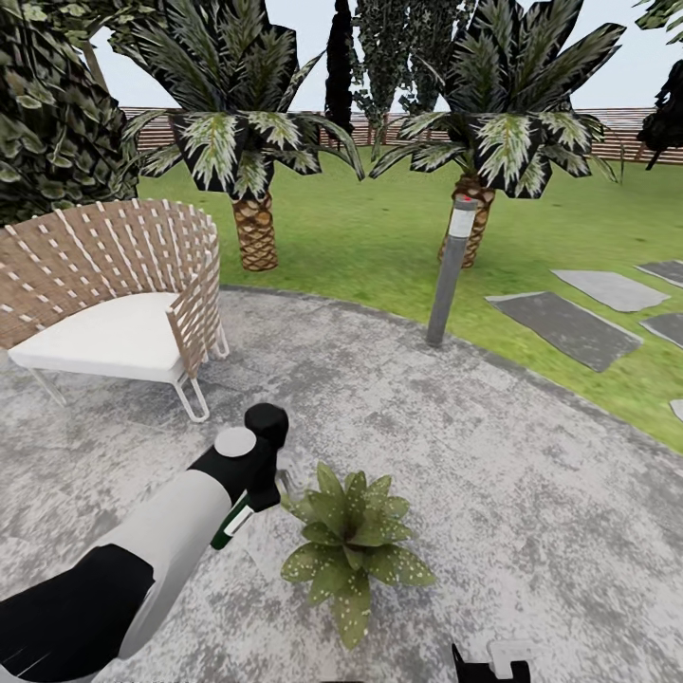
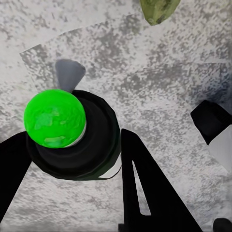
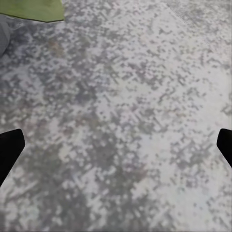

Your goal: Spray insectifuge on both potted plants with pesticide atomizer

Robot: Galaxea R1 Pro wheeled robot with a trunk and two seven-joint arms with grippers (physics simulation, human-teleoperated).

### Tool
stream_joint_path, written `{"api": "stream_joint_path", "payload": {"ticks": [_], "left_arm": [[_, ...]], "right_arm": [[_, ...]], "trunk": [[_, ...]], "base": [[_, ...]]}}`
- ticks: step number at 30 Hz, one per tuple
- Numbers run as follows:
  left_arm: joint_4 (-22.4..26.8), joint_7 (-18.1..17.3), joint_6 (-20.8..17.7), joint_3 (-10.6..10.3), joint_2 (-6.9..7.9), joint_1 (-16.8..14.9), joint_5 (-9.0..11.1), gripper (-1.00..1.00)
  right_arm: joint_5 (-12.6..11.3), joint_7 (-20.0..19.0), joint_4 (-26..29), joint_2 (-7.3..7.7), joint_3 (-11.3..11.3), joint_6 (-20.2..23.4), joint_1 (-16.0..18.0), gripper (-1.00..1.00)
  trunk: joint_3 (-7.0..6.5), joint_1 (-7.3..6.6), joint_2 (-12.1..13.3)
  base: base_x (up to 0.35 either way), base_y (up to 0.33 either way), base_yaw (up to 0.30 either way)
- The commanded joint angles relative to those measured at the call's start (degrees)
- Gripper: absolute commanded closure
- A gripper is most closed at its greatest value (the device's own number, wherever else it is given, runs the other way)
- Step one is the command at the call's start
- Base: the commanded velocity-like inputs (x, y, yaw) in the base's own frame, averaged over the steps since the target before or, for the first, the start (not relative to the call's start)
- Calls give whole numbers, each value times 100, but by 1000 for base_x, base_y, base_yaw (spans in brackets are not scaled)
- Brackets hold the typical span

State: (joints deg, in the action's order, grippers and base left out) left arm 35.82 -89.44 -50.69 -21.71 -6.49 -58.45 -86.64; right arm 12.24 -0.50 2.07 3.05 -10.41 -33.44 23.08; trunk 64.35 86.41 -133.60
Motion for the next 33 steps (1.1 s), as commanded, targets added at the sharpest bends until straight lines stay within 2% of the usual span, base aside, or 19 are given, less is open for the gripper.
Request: {"api": "stream_joint_path", "payload": {"ticks": [1, 5, 12, 22, 33], "left_arm": [[4, -56, -67, -12, -1, 9, -52, 100], [4, -56, -77, -16, -8, 25, -54, 100], [4, -56, -81, -26, -10, 21, -54, 100], [-5, -56, -81, -39, 0, 22, -63, 100], [-5, -56, -82, -51, 31, 43, -63, 100]], "right_arm": [[50, -4, -5, 2, -49, -18, 3, -100], [47, 3, -5, 6, -49, -18, 3, -100], [42, 6, -5, 11, -49, -21, 3, -100], [42, 6, -5, 11, -49, -21, 3, -100], [43, 6, -5, 3, -49, -22, 3, -100]], "trunk": [[5, -1, -2], [5, -1, -2], [5, -1, -2], [5, -1, -2], [5, -1, -2]], "base": [[0, 0, 6], [22, -85, 2], [41, -257, 0], [-193, -201, 0], [-4, -3, 265]]}}
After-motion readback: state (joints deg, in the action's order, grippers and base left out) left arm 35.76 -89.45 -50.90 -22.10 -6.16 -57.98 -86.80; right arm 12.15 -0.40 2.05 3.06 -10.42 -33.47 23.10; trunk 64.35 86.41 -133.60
